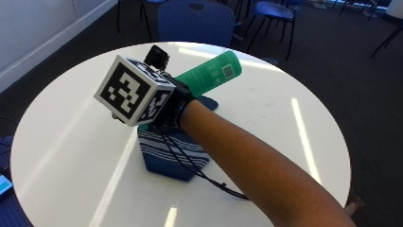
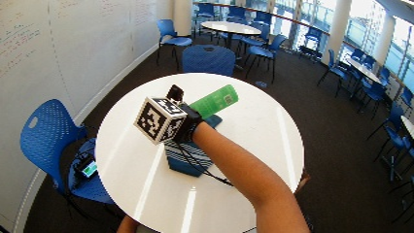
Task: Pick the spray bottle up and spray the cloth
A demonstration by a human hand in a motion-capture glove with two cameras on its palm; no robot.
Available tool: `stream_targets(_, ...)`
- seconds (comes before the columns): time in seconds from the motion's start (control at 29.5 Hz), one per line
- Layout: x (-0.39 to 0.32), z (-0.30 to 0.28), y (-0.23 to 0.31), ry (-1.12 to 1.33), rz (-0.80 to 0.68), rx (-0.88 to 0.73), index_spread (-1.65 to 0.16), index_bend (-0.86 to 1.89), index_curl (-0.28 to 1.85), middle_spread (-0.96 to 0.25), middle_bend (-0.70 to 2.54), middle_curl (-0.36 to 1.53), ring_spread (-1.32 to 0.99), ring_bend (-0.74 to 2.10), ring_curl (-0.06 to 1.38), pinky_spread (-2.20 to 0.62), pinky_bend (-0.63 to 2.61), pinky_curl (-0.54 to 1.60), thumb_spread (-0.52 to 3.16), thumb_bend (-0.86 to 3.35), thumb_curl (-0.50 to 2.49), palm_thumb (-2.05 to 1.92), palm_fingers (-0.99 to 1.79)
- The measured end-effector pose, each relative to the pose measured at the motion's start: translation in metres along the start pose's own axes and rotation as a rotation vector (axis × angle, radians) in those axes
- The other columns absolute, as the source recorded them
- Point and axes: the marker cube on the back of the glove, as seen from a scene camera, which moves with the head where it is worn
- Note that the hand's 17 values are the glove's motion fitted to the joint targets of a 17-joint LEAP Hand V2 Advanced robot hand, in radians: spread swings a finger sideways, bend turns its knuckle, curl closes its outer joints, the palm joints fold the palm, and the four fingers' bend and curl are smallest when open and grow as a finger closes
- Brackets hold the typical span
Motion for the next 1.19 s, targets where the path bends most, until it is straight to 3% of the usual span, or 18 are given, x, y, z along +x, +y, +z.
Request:
stream_targets(0.37,0.032,-0.045,-0.021,-0.514,0.284,0.226,-0.31,0.26,0.56,-0.18,0.46,0.48,-0.21,0.53,0.45,-0.23,0.44,0.38,0.3,-0.03,0.81,0.91,1.33)
stream_targets(0.58,0.04,-0.057,-0.038,-0.911,0.443,0.348,-0.31,0.26,0.56,-0.18,0.46,0.48,-0.21,0.53,0.45,-0.23,0.44,0.38,0.3,-0.03,0.81,0.92,1.33)
stream_targets(0.85,0.028,-0.046,-0.044,-1.446,0.689,0.318,-0.31,0.25,0.56,-0.18,0.45,0.48,-0.21,0.53,0.45,-0.23,0.45,0.38,0.31,-0.03,0.81,0.92,1.32)
stream_targets(1.19,0.011,-0.02,-0.052,-1.761,0.813,0.271,-0.3,0.24,0.56,-0.18,0.44,0.48,-0.19,0.53,0.45,-0.21,0.45,0.38,0.32,-0.03,0.81,0.93,1.31)
